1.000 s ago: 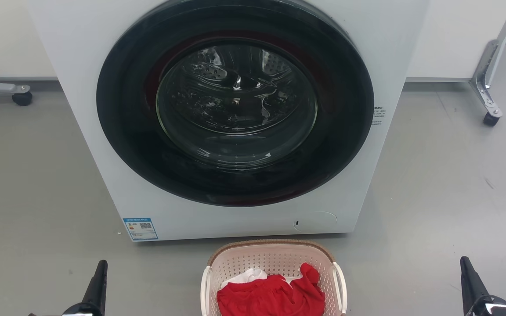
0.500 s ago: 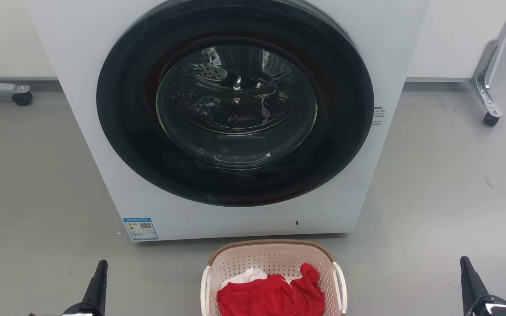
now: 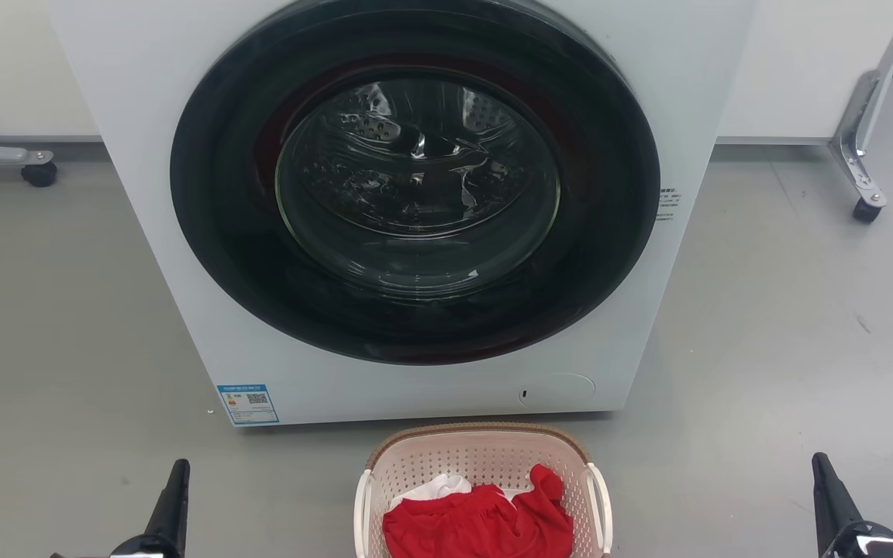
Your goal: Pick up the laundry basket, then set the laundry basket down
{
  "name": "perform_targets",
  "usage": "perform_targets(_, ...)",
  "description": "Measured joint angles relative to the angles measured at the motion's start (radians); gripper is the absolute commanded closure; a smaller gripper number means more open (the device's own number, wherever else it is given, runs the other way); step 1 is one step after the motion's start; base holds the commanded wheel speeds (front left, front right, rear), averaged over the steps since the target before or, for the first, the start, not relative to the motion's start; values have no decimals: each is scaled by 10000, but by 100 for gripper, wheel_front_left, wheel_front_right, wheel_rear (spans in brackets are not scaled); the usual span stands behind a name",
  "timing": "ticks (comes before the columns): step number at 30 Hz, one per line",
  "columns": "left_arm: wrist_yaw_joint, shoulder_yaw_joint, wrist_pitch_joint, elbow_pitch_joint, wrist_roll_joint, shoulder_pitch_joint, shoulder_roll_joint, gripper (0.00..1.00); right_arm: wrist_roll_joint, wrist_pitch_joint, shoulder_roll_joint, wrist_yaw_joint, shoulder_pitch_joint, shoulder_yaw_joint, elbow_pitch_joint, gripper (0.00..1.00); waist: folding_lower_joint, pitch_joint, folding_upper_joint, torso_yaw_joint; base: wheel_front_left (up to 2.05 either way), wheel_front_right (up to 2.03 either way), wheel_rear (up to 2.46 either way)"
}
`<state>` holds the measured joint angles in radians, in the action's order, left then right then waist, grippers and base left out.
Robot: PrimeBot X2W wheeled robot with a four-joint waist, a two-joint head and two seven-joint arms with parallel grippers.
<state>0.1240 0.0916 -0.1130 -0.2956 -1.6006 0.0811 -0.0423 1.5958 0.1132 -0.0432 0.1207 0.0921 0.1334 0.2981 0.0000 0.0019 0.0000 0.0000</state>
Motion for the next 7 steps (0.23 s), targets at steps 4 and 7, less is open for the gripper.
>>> perform_targets(4, 0, 0, 0, 0, 2, 0, 0, 100, -2, 0, 0, 0, 0, 0, -2, 100, 0, 0, 0, 0, 0, 0, 0)
perform_targets(7, 0, 0, 0, 0, 2, 0, 0, 100, 0, 0, 0, 0, 0, 0, -2, 100, 0, 0, 0, 0, 0, 0, 0)
